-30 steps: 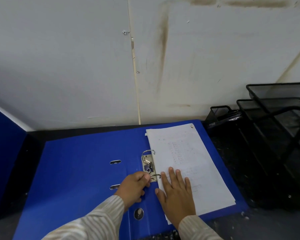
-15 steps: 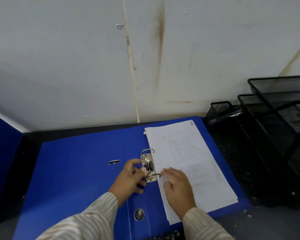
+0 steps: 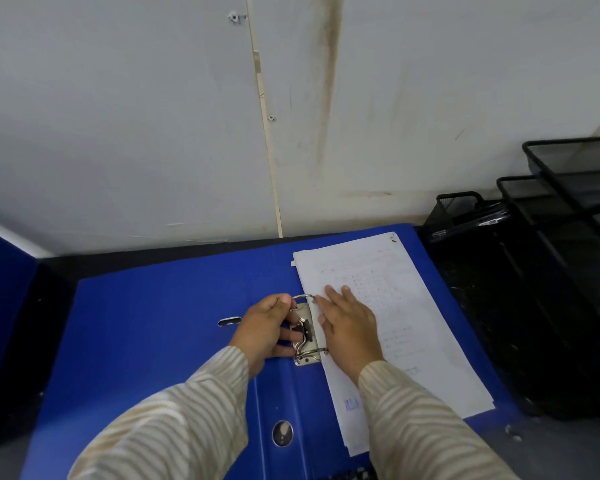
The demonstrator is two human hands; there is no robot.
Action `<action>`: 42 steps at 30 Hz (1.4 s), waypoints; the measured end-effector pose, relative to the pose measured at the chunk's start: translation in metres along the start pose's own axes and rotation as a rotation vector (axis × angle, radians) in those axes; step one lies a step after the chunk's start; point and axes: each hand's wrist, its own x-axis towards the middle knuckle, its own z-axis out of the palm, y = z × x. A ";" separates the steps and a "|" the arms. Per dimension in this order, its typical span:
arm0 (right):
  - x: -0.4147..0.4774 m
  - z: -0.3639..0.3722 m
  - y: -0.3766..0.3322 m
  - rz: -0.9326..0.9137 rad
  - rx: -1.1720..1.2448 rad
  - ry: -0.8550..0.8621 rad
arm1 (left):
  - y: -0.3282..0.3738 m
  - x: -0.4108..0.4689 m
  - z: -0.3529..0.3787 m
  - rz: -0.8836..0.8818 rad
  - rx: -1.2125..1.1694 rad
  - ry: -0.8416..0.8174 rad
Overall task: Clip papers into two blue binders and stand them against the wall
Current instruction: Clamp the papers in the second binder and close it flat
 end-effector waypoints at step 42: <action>-0.082 0.001 -0.021 0.121 -0.008 -0.011 | -0.019 -0.033 -0.002 0.112 -0.088 0.044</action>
